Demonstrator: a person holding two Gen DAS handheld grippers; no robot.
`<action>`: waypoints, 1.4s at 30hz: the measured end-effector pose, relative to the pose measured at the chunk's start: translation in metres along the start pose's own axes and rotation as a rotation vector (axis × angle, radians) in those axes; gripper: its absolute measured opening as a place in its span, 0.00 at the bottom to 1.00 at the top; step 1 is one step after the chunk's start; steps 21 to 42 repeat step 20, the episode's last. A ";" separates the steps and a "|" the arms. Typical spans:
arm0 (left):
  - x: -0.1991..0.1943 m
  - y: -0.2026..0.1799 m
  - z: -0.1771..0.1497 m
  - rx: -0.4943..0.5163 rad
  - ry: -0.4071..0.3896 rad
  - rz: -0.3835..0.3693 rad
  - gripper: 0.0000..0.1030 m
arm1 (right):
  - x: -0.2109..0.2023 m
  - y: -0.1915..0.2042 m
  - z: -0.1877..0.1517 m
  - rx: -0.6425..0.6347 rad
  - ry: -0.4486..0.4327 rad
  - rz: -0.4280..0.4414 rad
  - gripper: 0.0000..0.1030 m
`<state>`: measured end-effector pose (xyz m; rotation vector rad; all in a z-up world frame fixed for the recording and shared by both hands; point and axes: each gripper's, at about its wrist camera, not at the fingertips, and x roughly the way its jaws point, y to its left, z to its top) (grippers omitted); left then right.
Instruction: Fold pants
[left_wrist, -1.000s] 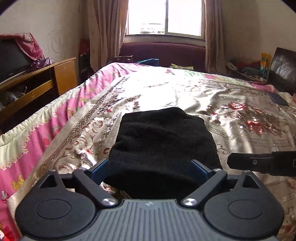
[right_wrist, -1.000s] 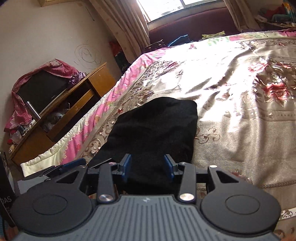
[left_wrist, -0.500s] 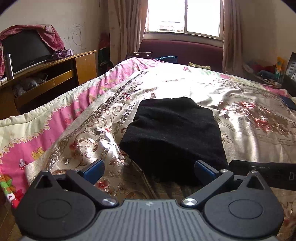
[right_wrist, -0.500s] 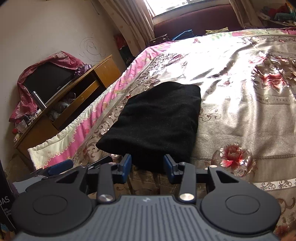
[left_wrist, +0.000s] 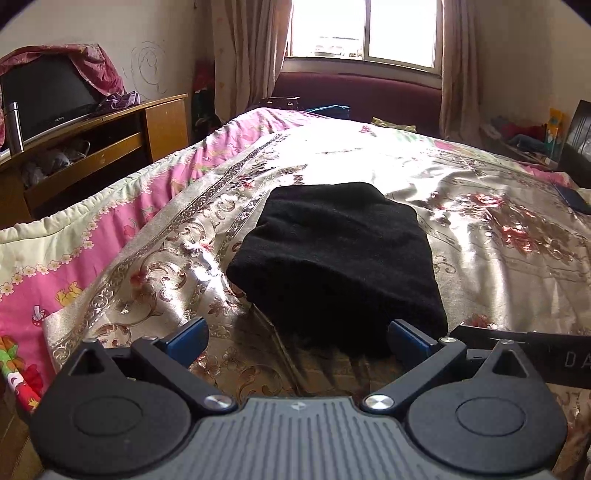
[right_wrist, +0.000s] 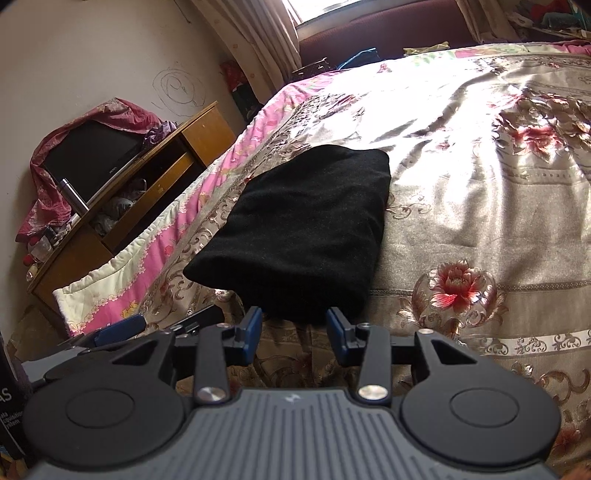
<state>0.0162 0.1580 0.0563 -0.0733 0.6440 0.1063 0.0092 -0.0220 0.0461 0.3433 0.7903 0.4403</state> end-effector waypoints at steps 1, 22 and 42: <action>0.000 0.000 0.000 -0.002 -0.001 0.002 1.00 | 0.000 -0.001 0.000 -0.001 0.000 -0.002 0.40; -0.003 -0.005 0.001 0.042 -0.001 0.024 1.00 | 0.003 -0.005 -0.003 0.015 0.018 -0.024 0.40; -0.003 -0.005 0.001 0.042 -0.001 0.024 1.00 | 0.003 -0.005 -0.003 0.015 0.018 -0.024 0.40</action>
